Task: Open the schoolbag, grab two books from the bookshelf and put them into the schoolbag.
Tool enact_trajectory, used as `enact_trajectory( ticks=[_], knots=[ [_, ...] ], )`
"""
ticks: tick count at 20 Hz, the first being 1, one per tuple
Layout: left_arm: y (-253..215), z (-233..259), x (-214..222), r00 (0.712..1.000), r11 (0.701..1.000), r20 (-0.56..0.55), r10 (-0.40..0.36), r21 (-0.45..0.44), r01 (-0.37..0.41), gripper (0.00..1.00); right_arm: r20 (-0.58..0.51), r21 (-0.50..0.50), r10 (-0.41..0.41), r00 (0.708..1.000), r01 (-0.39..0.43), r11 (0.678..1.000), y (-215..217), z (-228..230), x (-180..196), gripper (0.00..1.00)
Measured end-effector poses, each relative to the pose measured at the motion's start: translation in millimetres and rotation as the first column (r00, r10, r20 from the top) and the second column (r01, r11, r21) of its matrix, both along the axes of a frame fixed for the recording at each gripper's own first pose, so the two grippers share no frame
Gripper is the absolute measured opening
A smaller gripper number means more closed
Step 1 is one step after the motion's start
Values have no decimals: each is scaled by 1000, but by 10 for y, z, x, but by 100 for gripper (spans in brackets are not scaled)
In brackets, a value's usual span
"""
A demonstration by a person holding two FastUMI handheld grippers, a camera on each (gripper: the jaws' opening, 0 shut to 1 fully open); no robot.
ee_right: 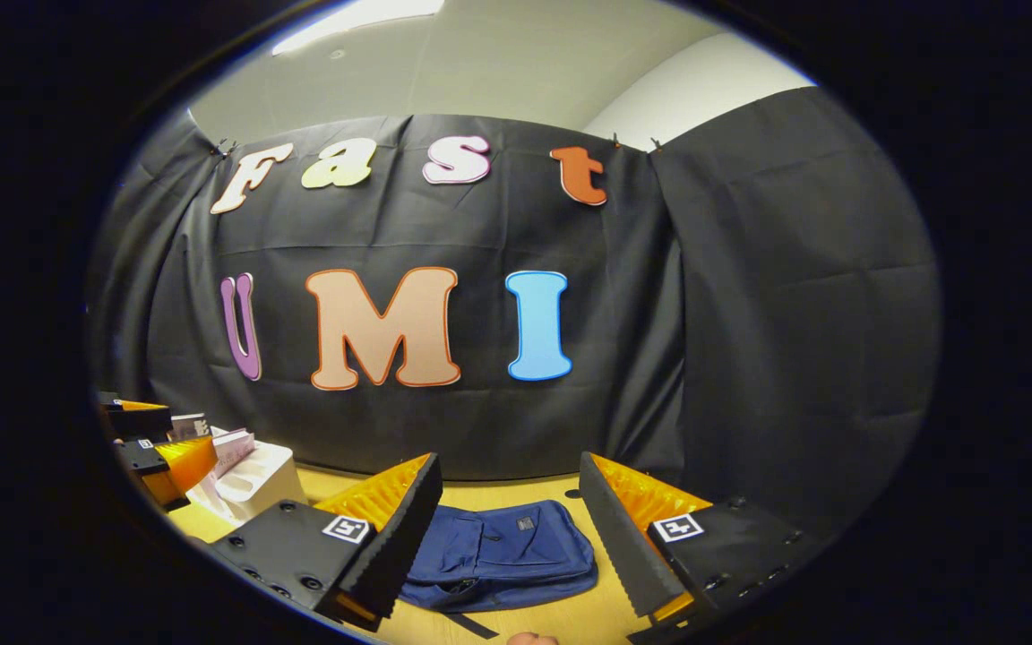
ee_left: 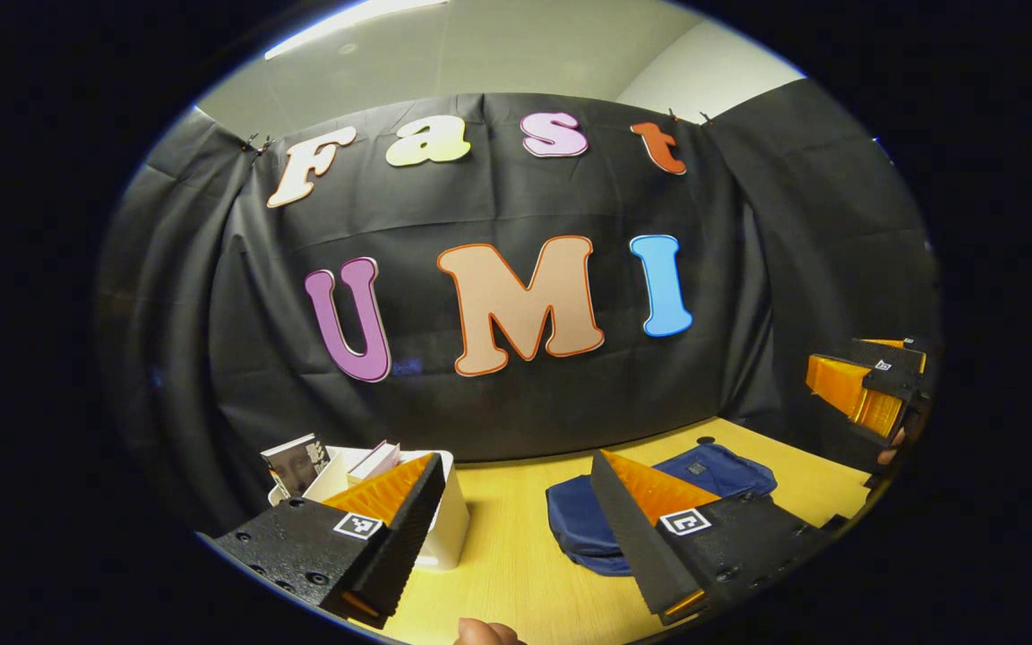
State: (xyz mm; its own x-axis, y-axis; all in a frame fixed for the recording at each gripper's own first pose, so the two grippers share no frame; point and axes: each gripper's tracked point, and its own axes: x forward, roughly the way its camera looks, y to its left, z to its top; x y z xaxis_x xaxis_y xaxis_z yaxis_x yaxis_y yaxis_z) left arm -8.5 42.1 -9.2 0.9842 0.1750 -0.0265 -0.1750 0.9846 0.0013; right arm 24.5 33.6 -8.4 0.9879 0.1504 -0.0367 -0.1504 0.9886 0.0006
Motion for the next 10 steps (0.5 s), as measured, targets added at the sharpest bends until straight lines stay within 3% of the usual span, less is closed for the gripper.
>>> enact_trajectory(
  ticks=[1, 2, 3, 5, 10],
  knots=[
    [25, -9, 0, 1000, 1000, -4, 13, -3, -13, 96, 2, -19, 13, 1000, -13, 1000, 36, 3, 55, 94],
    [54, 4, -13, 1000, 1000, -3, 23, -7, -23, 96, -3, -49, 26, 1000, -26, 998, 70, -21, 98, 100],
    [78, -3, -27, 1000, 1000, -3, 29, -9, -29, 96, -13, -79, 49, 999, -50, 996, 147, -48, 146, 95],
    [145, -36, -48, 999, 999, -8, 42, -9, -42, 96, -39, -129, 106, 994, -110, 986, 387, -116, 276, 95],
    [445, -165, -150, 996, 996, -24, 87, -22, -87, 96, -161, -245, 223, 961, -258, 935, 976, -462, 505, 99]
  ],
)
